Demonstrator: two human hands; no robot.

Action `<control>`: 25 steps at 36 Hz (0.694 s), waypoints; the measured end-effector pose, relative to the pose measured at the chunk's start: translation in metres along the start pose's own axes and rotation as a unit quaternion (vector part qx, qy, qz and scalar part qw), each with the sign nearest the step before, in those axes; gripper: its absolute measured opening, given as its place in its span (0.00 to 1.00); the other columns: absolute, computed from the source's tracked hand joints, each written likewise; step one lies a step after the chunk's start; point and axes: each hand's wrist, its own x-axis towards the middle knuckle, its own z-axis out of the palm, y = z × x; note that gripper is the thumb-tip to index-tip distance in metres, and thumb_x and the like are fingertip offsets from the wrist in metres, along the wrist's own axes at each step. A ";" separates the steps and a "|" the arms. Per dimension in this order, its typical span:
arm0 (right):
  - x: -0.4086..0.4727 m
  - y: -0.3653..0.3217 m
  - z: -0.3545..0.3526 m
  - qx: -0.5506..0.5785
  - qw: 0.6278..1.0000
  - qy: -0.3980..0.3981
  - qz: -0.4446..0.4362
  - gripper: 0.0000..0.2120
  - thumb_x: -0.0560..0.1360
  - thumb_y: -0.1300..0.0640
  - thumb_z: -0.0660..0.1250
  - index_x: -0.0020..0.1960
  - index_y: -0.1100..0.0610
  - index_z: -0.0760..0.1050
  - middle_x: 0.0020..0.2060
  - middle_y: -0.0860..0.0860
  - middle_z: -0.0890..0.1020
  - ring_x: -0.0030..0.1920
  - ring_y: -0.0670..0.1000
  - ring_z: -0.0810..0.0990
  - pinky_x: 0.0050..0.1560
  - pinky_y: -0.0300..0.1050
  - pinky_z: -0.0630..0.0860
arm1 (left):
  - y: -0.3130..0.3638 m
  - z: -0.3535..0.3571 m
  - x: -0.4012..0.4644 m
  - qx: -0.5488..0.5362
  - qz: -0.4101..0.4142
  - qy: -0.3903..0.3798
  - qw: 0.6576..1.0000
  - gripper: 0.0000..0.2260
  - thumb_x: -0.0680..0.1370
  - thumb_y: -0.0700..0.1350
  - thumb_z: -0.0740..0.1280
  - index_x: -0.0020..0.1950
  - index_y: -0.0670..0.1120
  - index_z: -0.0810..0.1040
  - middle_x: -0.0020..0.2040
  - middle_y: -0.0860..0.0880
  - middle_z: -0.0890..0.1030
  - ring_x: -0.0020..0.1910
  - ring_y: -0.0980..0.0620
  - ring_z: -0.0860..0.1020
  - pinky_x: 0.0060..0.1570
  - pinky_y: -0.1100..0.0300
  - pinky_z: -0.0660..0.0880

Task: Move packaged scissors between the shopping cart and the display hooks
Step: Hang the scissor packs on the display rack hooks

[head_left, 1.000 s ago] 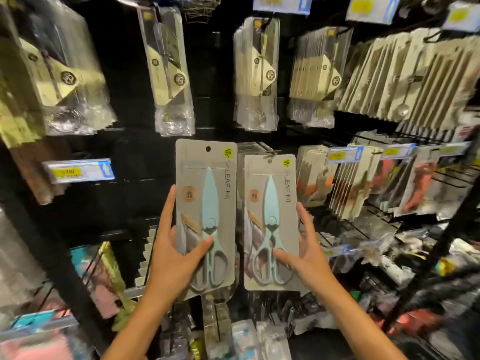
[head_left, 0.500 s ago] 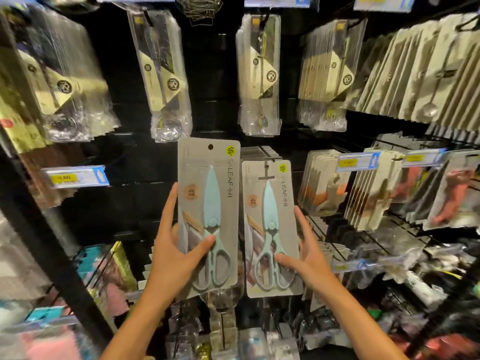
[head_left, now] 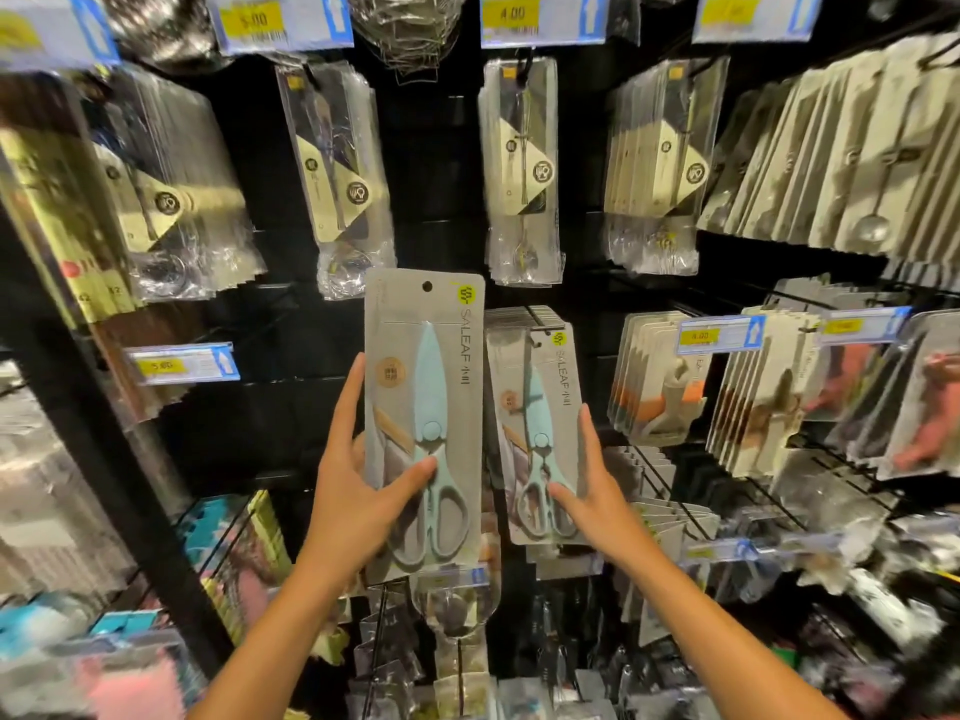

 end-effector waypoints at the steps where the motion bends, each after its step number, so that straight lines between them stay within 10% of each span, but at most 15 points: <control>1: 0.004 0.001 0.002 -0.015 1.000 0.007 0.002 0.44 0.83 0.56 0.63 0.78 0.36 0.31 0.75 0.25 0.52 0.70 0.28 0.63 0.69 0.31 0.67 | 0.001 0.000 0.000 0.000 0.000 0.001 1.000 0.49 0.72 0.40 0.78 0.77 0.73 0.53 0.76 0.54 0.71 0.69 0.48 0.77 0.65 0.44 0.78; 6: 0.023 0.019 0.015 -0.056 0.998 0.031 0.005 0.46 0.82 0.53 0.64 0.75 0.32 0.28 0.81 0.46 0.55 0.77 0.52 0.65 0.73 0.61 0.69 | 0.003 -0.001 0.001 0.004 0.002 0.006 1.000 0.49 0.72 0.40 0.78 0.77 0.74 0.53 0.77 0.54 0.70 0.70 0.48 0.76 0.66 0.44 0.77; 25: 0.061 0.030 0.032 -0.100 0.990 0.075 0.058 0.48 0.81 0.51 0.65 0.73 0.31 0.26 0.73 0.58 0.68 0.63 0.61 0.77 0.57 0.64 0.77 | 0.010 -0.010 0.014 0.006 0.039 0.023 0.999 0.49 0.72 0.36 0.77 0.81 0.65 0.52 0.78 0.56 0.67 0.70 0.53 0.76 0.65 0.60 0.75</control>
